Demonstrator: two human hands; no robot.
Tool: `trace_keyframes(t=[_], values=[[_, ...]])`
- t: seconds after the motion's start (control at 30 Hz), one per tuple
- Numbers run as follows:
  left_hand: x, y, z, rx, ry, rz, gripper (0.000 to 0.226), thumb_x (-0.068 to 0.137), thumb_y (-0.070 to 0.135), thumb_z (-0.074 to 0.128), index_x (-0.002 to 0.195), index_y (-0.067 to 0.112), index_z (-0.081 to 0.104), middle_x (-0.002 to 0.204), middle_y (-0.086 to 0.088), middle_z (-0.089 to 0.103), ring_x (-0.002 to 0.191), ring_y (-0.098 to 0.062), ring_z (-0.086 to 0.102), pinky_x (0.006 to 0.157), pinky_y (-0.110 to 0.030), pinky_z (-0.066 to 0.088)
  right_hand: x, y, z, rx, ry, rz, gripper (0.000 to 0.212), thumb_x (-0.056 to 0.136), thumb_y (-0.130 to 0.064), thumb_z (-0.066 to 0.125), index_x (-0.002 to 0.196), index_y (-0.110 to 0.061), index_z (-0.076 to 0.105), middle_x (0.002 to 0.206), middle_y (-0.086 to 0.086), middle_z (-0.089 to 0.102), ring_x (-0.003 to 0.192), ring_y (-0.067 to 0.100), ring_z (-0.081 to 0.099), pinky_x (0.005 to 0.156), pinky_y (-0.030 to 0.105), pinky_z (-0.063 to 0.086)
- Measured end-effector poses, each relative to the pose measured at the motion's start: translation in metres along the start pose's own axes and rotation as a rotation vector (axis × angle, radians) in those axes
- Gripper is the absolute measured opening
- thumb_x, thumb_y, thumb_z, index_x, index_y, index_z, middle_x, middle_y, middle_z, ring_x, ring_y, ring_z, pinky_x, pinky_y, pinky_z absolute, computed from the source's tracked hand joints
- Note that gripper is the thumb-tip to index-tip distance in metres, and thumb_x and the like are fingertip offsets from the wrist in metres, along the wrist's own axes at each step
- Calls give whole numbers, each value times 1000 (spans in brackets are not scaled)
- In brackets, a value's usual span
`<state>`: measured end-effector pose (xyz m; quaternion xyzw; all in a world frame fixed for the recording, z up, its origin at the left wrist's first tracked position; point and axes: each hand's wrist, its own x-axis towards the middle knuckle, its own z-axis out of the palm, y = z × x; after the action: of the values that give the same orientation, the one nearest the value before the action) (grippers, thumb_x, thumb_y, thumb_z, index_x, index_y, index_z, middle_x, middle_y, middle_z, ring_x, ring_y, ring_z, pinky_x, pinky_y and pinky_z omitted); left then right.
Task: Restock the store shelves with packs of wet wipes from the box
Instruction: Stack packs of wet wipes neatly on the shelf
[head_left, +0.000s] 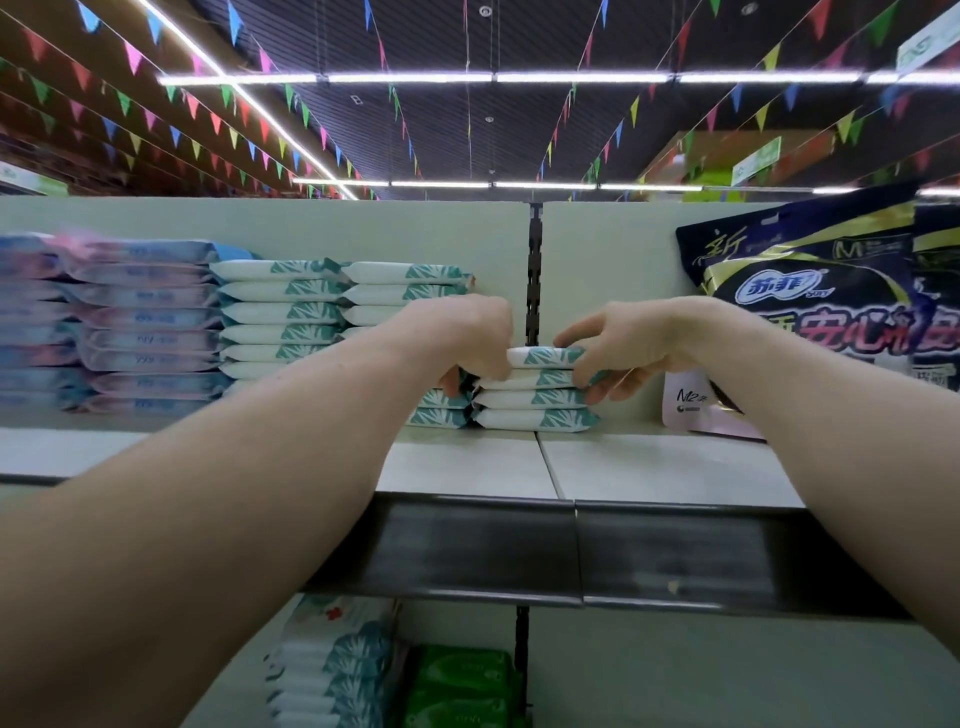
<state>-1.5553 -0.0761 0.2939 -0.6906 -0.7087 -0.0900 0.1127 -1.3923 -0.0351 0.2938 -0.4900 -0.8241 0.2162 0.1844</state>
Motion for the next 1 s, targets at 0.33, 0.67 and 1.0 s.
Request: trace_keyframes(t=[0.33,0.67,1.0], values=[[10,-7,8,40,39,9,37,90,2,43,122,11,59,88,-11,63,58,-25,72,63,-44,61,12,-1,7,-268,167,-64,28,88,-30,66,115,-25,60,80,0,72,51,3,63,48,18,50],[14,-13,10,38,66,18,28,94,4,39,110,9,62,92,-12,65,53,-22,70,66,-43,61,16,1,4,-261,276,-110,24,93,-26,60,114,-20,69,87,0,67,65,9,59,51,19,49],[5,-11,9,181,61,68,43,83,-5,42,113,15,64,86,-8,65,61,-21,71,59,-33,60,13,2,10,-452,197,-73,43,83,-18,71,124,-20,57,93,2,67,76,14,67,58,24,57]])
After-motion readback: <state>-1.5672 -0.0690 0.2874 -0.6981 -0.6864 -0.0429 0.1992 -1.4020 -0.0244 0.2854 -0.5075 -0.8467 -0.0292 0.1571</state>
